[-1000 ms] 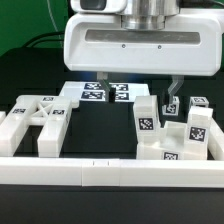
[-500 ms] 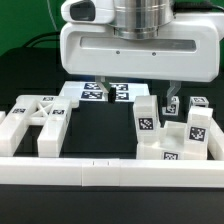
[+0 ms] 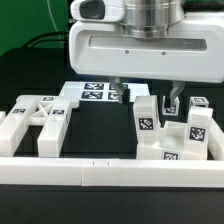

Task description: Assemble chair

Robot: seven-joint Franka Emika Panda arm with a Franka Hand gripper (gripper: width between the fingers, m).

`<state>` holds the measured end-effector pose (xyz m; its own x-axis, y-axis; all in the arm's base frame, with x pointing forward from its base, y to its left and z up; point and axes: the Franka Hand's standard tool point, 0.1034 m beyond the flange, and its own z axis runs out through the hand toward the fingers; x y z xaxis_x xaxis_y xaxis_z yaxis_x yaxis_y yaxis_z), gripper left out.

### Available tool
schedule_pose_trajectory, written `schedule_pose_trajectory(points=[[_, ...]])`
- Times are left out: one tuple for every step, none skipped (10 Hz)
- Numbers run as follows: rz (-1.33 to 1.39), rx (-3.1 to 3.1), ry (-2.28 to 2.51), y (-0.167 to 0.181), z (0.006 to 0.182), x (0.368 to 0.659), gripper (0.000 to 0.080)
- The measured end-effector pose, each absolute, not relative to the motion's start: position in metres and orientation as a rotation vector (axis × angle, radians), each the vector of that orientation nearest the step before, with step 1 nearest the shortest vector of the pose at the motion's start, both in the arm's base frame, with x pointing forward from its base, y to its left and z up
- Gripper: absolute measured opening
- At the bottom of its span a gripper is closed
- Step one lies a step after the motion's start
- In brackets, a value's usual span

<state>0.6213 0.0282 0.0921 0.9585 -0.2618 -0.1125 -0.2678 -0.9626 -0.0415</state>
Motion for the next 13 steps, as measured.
schedule_pose_trajectory(points=[[0.164, -3.053, 0.411, 0.0292, 0.092, 0.6213, 0.039], [0.164, -3.053, 0.412, 0.0287, 0.092, 0.6212, 0.0284], [0.164, -3.053, 0.413, 0.0287, 0.0919, 0.6212, 0.0284], [0.164, -3.052, 0.416, 0.0287, 0.0919, 0.6212, 0.0284], [0.165, -3.049, 0.441, 0.0287, 0.0919, 0.6212, 0.0284], [0.164, -3.049, 0.445, 0.0287, 0.0919, 0.6212, 0.0284], [0.143, -3.026, 0.592, 0.0289, 0.0917, 0.6208, 0.0284], [0.121, -2.996, 0.742, 0.0285, 0.0914, 0.6194, 0.0284], [0.114, -2.965, 0.869, 0.0287, 0.0913, 0.6192, 0.0284], [0.102, -2.926, 1.0, 0.029, 0.0912, 0.6205, 0.0284], [0.095, -2.886, 1.112, 0.0298, 0.0911, 0.6213, 0.0284], [0.087, -2.831, 1.245, 0.0314, 0.0908, 0.6222, 0.0284], [0.081, -2.778, 1.349, 0.033, 0.0908, 0.6232, 0.0284]])
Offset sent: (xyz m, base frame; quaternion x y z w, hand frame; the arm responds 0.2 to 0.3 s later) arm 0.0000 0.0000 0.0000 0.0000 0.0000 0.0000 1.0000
